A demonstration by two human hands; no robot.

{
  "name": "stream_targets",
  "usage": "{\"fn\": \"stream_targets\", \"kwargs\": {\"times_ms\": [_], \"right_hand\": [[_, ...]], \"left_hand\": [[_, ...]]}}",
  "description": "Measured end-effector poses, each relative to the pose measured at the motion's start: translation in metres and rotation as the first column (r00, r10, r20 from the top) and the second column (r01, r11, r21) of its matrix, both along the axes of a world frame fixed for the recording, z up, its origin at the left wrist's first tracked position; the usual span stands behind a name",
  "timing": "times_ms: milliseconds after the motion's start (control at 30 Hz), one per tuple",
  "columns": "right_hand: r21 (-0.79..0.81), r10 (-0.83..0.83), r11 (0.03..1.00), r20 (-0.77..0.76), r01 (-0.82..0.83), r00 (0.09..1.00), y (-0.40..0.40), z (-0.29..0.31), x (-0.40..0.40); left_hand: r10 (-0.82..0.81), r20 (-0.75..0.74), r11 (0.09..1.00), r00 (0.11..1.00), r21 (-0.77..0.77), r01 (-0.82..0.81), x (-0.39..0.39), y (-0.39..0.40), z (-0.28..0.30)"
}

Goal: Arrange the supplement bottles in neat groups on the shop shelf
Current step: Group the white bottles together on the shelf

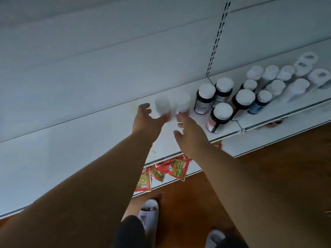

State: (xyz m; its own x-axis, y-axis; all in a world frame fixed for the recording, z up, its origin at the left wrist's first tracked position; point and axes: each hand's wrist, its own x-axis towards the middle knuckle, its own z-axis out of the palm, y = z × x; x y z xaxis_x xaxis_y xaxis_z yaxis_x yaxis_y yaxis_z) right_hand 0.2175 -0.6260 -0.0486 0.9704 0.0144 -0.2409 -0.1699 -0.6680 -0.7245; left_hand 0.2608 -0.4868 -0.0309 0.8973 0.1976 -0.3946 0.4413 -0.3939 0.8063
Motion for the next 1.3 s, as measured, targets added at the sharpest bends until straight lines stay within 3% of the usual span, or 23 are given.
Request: {"fn": "stream_targets", "kwargs": {"times_ms": [267,433,567,733,833,1000,1300], "right_hand": [[0.104,-0.015,0.994,-0.021,0.017,1.0,0.005,-0.028,0.029],[0.192,-0.017,0.981,-0.112,0.038,0.994,0.004,-0.008,0.017],[0.295,0.005,0.954,-0.16,0.043,0.987,0.004,0.049,-0.021],[0.49,0.078,0.867,-0.304,0.086,0.949,0.001,0.153,-0.097],[0.569,0.127,0.819,-0.314,0.079,0.941,-0.006,0.215,-0.14],[0.562,0.183,0.827,-0.304,0.021,0.935,-0.022,0.299,-0.187],[0.539,0.091,0.843,-0.131,-0.006,0.987,-0.008,0.392,-0.165]], "left_hand": [[-0.069,0.112,0.996,0.991,0.06,0.063,0.036,-0.004,-0.044],[-0.123,0.076,0.992,0.99,0.041,0.12,0.016,0.015,-0.018],[-0.123,-0.039,0.946,0.992,-0.306,0.105,-0.04,0.036,0.041],[-0.049,-0.117,0.848,0.992,-0.529,-0.021,-0.138,0.04,0.141],[-0.007,-0.13,0.813,0.991,-0.578,-0.07,-0.192,0.034,0.203],[-0.065,-0.103,0.796,0.993,-0.606,-0.011,-0.249,0.026,0.278],[-0.053,0.103,0.812,0.993,-0.574,0.103,-0.222,0.03,0.365]]}}
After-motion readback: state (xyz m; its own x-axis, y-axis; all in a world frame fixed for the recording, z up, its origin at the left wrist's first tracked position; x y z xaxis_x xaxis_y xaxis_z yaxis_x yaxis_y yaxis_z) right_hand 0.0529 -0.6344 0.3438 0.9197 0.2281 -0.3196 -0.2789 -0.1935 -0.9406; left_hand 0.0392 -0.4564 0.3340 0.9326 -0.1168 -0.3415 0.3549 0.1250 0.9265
